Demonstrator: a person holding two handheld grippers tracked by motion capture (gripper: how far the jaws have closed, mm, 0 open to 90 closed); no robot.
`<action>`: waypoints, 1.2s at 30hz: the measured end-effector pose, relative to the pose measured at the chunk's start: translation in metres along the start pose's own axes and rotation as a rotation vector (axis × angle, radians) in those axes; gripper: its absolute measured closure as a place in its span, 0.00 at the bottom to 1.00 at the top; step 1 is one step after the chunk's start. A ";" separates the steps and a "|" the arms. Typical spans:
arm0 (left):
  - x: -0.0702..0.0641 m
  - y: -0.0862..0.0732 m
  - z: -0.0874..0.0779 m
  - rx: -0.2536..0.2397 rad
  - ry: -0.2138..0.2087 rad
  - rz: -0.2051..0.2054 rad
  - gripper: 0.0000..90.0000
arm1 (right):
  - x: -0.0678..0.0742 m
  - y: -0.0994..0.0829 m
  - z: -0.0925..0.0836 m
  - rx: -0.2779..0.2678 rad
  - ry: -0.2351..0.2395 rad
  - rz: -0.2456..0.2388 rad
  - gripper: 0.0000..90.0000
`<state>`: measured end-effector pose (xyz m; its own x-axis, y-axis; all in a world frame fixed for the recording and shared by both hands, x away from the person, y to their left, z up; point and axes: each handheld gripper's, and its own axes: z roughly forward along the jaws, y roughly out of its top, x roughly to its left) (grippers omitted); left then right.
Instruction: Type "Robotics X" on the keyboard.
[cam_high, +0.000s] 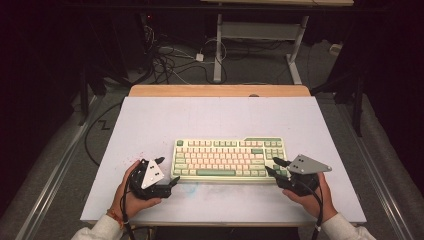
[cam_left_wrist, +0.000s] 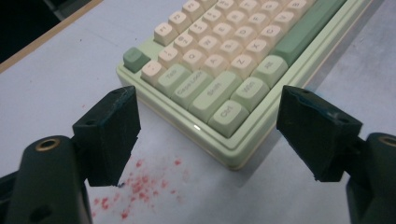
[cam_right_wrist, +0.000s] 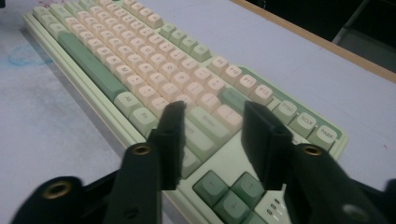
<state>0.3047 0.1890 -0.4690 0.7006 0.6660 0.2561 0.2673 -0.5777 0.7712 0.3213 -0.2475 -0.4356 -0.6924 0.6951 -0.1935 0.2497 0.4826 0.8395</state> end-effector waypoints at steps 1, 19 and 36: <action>0.000 -0.001 -0.001 0.004 -0.002 0.000 0.23 | -0.001 0.002 0.002 0.003 0.009 -0.002 0.77; -0.001 -0.006 0.001 0.042 -0.025 -0.010 0.23 | 0.005 0.045 0.065 0.085 0.098 -0.064 1.00; -0.001 -0.007 0.003 0.056 -0.038 -0.001 0.23 | 0.022 0.058 0.109 0.178 0.125 -0.117 1.00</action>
<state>0.3041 0.1914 -0.4765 0.7249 0.6485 0.2324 0.3037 -0.6036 0.7372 0.3944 -0.1459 -0.4467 -0.7989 0.5635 -0.2105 0.2711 0.6497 0.7102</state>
